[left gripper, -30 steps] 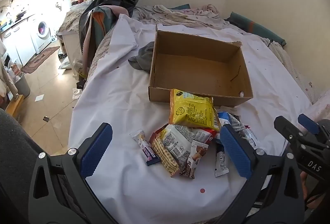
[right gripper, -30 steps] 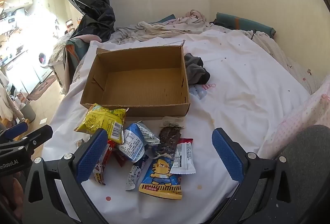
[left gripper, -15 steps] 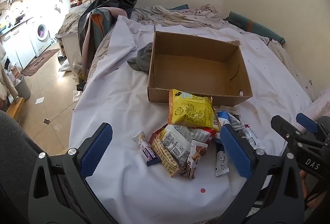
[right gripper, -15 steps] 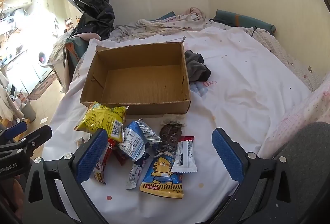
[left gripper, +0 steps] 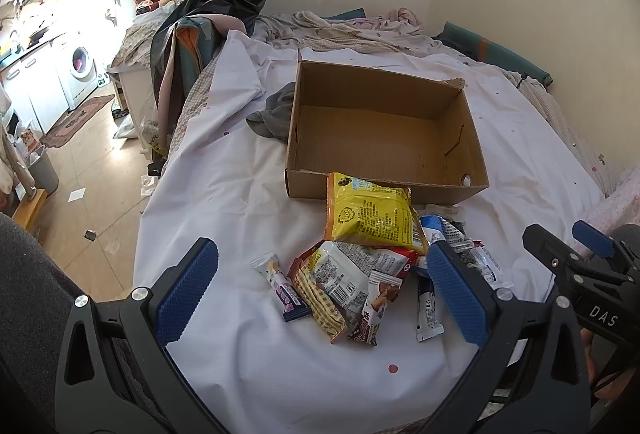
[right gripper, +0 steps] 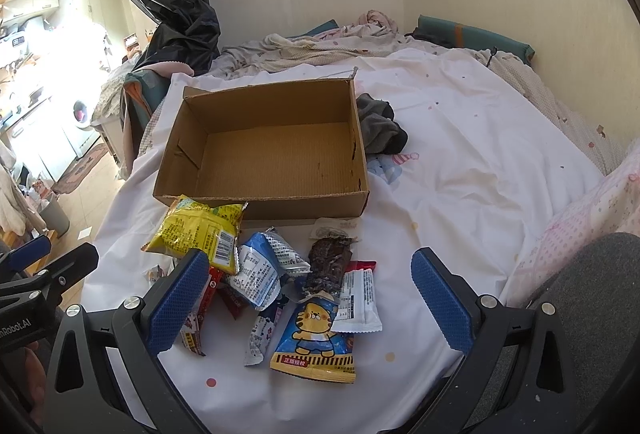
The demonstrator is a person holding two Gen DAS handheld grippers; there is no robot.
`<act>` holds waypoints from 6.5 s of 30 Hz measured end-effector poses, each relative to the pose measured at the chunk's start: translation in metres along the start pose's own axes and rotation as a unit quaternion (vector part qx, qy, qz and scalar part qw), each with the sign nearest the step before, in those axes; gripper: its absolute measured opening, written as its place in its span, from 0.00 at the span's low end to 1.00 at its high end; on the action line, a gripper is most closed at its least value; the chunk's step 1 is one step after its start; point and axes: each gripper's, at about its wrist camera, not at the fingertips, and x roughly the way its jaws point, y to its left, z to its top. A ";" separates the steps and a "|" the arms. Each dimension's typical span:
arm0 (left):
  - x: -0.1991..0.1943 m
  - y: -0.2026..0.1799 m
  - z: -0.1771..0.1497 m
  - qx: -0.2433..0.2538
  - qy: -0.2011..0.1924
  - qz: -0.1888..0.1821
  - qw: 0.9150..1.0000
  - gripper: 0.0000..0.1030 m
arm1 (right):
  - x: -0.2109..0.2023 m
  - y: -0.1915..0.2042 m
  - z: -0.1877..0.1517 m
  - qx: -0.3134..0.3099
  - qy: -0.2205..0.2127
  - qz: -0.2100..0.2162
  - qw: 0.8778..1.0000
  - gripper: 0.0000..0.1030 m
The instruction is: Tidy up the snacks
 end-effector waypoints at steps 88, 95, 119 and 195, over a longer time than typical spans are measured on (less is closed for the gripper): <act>0.164 -0.020 0.051 -0.055 0.240 -0.068 0.967 0.99 | 0.059 -0.059 0.029 0.125 0.123 0.045 0.983 1.00; 0.190 -0.038 0.045 -0.047 0.264 -0.075 0.960 0.99 | 0.068 -0.059 0.022 0.122 0.140 0.024 0.982 1.00; 0.122 -0.015 0.064 -0.031 0.213 -0.103 0.971 0.45 | 0.085 -0.076 0.024 0.202 0.198 0.091 0.955 1.00; 0.213 -0.026 0.133 0.007 0.138 -0.062 0.988 0.45 | 0.223 -0.035 0.111 0.091 0.233 0.244 0.937 0.39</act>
